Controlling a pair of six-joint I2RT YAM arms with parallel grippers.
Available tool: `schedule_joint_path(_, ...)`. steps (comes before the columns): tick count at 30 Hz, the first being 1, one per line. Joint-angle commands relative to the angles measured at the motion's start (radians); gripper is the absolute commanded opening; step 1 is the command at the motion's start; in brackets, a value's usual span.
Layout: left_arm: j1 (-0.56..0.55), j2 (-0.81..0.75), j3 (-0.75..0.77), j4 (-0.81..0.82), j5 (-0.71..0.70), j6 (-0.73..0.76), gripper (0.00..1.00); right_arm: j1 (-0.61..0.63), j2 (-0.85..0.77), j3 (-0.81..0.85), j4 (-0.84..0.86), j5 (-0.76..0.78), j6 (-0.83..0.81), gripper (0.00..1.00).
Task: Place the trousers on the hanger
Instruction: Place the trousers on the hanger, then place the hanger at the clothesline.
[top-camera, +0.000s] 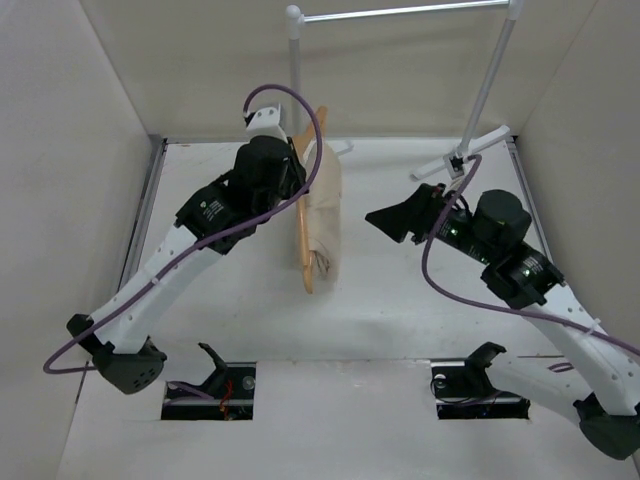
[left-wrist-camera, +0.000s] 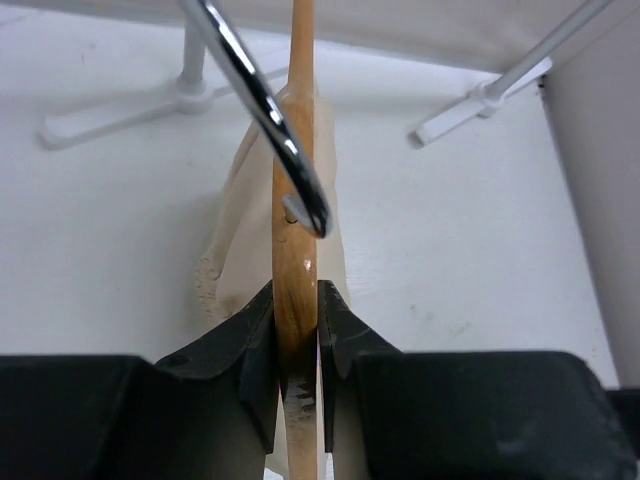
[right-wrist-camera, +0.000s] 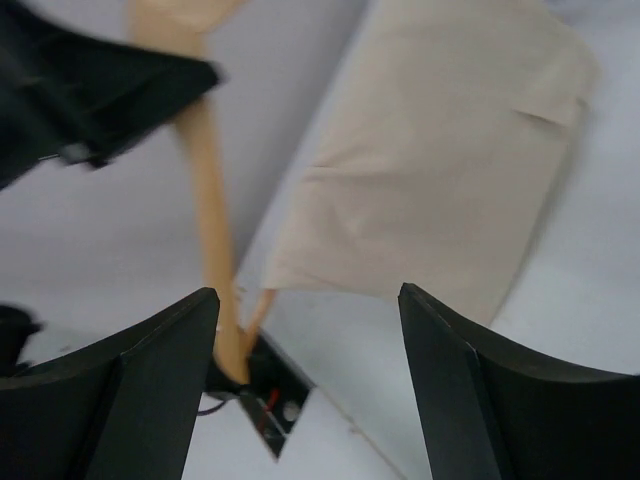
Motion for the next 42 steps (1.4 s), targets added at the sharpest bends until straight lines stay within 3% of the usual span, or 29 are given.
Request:
schedule_joint_path(1,-0.034,0.072,0.210,-0.085,-0.024,0.052,0.00,0.085,0.031,0.145,-0.050,0.003,-0.041,0.79)
schedule_joint_path(7,-0.075,0.178,0.411,-0.119,-0.019,0.061,0.00,0.224,0.175,0.251,0.013,0.032,-0.064,0.79)
schedule_joint_path(17,-0.129,0.213,0.458,-0.095,-0.015,0.047,0.00,0.313,0.364,0.244,0.120,0.113,-0.062,0.74)
schedule_joint_path(19,-0.138,0.215,0.455,-0.087,-0.015,0.044,0.00,0.328,0.375,0.227,0.151,0.130,-0.047,0.63)
schedule_joint_path(23,-0.140,0.212,0.421,-0.063,-0.015,0.038,0.01,0.340,0.356,0.172,0.221,0.159,0.034,0.24)
schedule_joint_path(26,-0.124,0.201,0.387,-0.040,-0.015,0.024,0.10,0.340,0.306,0.113,0.315,0.161,0.131,0.13)
schedule_joint_path(33,-0.080,0.128,0.340,0.074,0.043,0.006,0.57,0.224,0.266,0.109,0.390,0.107,0.236,0.09)
schedule_joint_path(37,-0.063,0.065,0.327,0.117,0.062,0.007,0.72,0.150,0.284,0.152,0.386,0.082,0.237,0.08)
schedule_joint_path(42,-0.035,-0.030,0.292,0.131,0.064,0.011,0.78,0.058,0.333,0.224,0.396,0.047,0.237,0.08)
